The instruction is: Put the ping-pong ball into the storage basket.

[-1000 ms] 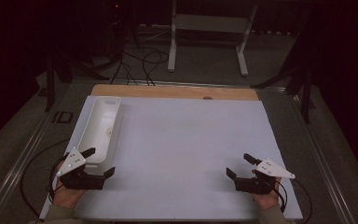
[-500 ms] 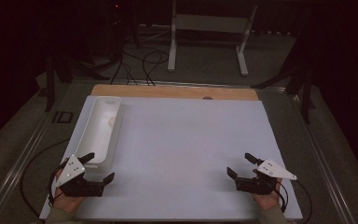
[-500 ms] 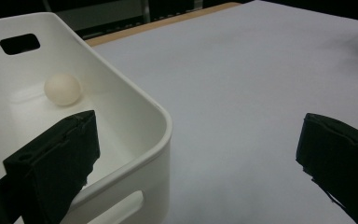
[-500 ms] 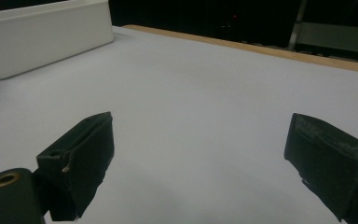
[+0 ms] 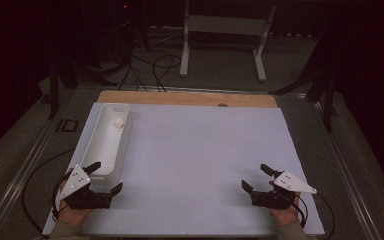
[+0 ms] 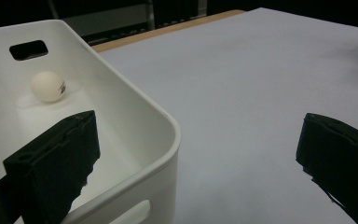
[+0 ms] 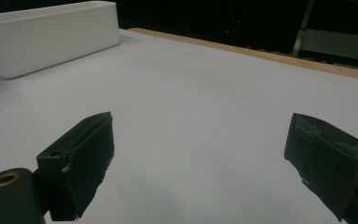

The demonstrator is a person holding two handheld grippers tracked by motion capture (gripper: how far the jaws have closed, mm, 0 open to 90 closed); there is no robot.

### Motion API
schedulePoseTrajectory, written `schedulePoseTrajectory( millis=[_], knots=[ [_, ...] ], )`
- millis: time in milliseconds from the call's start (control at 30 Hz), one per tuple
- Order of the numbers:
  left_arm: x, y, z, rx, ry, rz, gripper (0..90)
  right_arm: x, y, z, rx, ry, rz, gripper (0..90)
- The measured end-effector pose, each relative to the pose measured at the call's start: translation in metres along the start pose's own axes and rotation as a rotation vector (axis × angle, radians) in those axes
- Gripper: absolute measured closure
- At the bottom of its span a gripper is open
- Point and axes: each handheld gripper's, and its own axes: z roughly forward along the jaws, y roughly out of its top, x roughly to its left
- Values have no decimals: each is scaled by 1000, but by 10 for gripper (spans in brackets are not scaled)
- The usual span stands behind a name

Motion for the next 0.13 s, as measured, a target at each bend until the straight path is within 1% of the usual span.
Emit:
schedulePoseTrajectory(
  millis=[133],
  knots=[
    [0, 0, 1, 2, 5, -3, 0, 2, 0, 3, 2, 4, -4, 79]
  ],
)
